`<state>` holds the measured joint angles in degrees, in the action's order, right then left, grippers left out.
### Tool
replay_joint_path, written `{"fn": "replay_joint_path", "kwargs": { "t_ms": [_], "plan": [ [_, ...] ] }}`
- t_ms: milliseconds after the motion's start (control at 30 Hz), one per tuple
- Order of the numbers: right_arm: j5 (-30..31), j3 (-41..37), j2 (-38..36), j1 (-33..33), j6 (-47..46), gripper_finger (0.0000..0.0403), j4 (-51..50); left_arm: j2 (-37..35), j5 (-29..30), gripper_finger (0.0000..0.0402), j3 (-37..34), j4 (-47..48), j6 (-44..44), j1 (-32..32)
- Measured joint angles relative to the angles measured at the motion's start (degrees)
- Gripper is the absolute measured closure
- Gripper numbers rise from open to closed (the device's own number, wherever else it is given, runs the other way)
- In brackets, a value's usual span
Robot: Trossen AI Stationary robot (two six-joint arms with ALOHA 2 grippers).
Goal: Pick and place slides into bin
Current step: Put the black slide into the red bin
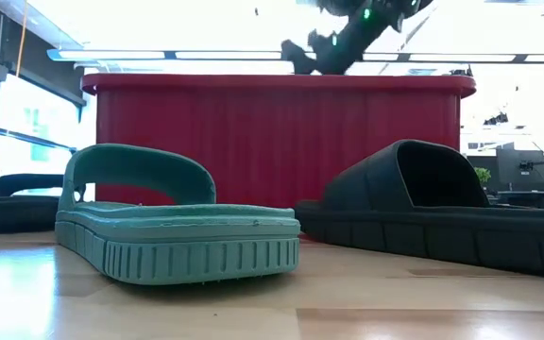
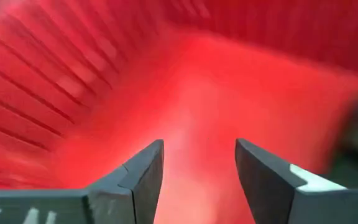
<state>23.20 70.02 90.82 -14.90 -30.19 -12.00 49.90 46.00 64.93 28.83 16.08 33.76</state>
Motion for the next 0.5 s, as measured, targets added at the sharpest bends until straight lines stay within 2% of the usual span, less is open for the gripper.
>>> {"fn": "replay_joint_path", "kwargs": {
  "t_ms": [133,233,333,500],
  "plan": [
    [-3.7,0.0,-5.9,1.6,6.8,0.0222,10.8,0.8,-5.1,0.0376,0.0,9.1,-5.7,0.0],
    [-7.2,0.0,-10.3,3.6,11.5,0.0227,16.3,2.4,-9.5,0.0350,0.0,16.0,-11.7,0.0],
    [-9.5,0.0,-14.3,6.3,14.4,0.0231,16.9,5.2,-14.8,0.0316,0.0,21.0,-18.3,0.0],
    [-9.8,0.0,-18.3,11.2,15.3,0.0236,11.6,12.8,-23.9,0.0266,0.0,30.3,-27.8,0.0]
  ]
}}
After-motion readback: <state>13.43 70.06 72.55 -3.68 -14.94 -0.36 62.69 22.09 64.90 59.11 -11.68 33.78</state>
